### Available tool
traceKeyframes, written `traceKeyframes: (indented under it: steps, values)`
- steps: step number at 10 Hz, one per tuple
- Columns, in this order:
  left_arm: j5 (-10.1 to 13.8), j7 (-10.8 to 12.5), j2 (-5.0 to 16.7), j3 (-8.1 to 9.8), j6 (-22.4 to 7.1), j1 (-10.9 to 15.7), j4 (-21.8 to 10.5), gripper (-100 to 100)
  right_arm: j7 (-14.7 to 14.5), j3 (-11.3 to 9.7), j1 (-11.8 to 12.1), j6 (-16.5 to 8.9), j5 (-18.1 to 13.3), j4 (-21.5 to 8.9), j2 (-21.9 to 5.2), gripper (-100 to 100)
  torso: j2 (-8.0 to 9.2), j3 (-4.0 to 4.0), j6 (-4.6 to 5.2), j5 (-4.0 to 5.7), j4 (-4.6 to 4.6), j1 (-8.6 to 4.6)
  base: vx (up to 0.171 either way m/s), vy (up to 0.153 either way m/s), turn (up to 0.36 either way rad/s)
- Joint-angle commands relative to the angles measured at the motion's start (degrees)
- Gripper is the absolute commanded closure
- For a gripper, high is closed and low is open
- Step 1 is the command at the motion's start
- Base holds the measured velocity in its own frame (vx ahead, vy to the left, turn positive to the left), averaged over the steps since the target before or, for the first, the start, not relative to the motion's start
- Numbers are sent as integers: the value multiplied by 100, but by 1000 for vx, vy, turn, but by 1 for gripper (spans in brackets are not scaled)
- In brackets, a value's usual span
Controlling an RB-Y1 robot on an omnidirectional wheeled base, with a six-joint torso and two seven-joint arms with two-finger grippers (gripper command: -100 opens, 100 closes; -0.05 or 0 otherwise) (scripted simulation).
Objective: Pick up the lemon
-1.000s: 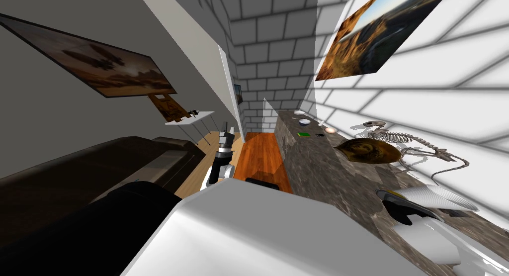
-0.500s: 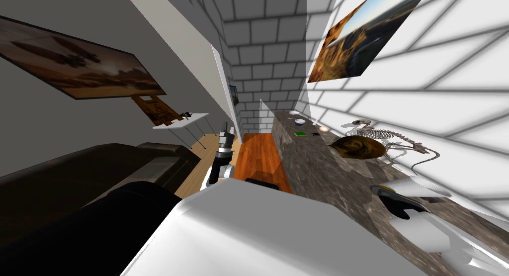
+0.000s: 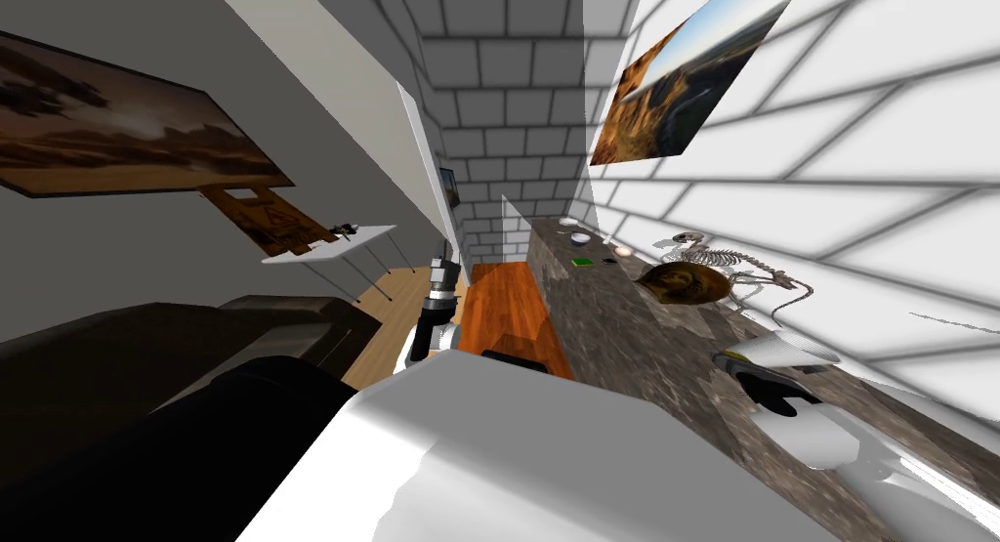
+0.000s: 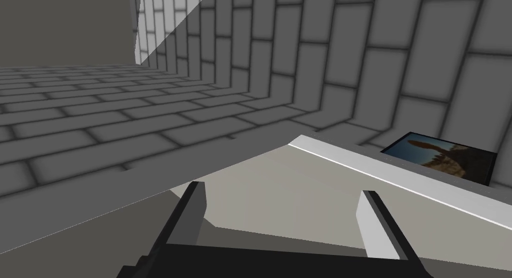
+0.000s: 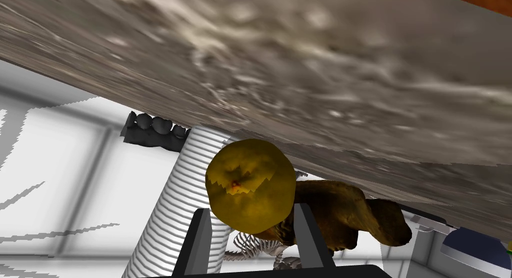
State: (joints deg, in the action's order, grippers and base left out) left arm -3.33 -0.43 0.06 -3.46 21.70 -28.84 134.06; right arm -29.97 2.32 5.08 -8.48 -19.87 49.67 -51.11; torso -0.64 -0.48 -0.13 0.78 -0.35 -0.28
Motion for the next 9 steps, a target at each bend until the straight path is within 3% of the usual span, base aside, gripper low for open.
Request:
traceKeyframes:
  steps: [1, 2, 3, 4, 5, 6, 8, 9]
  values:
    - [0, 0, 0, 0, 0, 0, 0, 0, -223, -95, -111, 174, 165, -231, -43, 100, 0, 0, 0, 0, 0, 0, 43, 49, -101]
    - [0, 0, 0, 0, 0, 1, 0, 0, -425, -186, -371, 420, 370, -444, -62, 100, 2, -1, -2, 4, -3, -4, 54, 59, -208]
    - [0, 0, 0, 0, 0, 0, 0, 0, -520, -186, -371, 453, 370, -568, -62, 100, -3, -3, 1, 4, -3, 0, 49, 53, -102]
    - [0, 0, 0, 0, 0, 1, 0, 0, -716, -276, -620, 678, 574, -759, -82, 100, -1, -2, -3, 6, -4, -4, 55, 52, -189]
    - [0, 0, 0, 0, 0, 0, 0, 0, -817, -276, -631, 733, 574, -906, -82, 100, -5, -3, -1, 3, -2, -3, 42, 50, -89]
    - [0, 0, 0, 0, 0, 1, 0, 0, -1014, -366, -891, 961, 779, -1114, -102, 100, 0, -2, -4, 5, -3, -5, 45, 58, -195]
    - [0, 0, 0, 0, 0, 1, 0, 0, -1114, -366, -891, 1012, 779, -1243, -102, 100, 4, 1, -3, 2, -1, -2, 22, 38, -47]
    - [0, 0, 0, 0, 0, 1, 0, 0, -1382, -456, -1147, 1277, 983, -1483, -121, 100, 9, 4, -9, 4, 0, -12, 30, 30, -176]
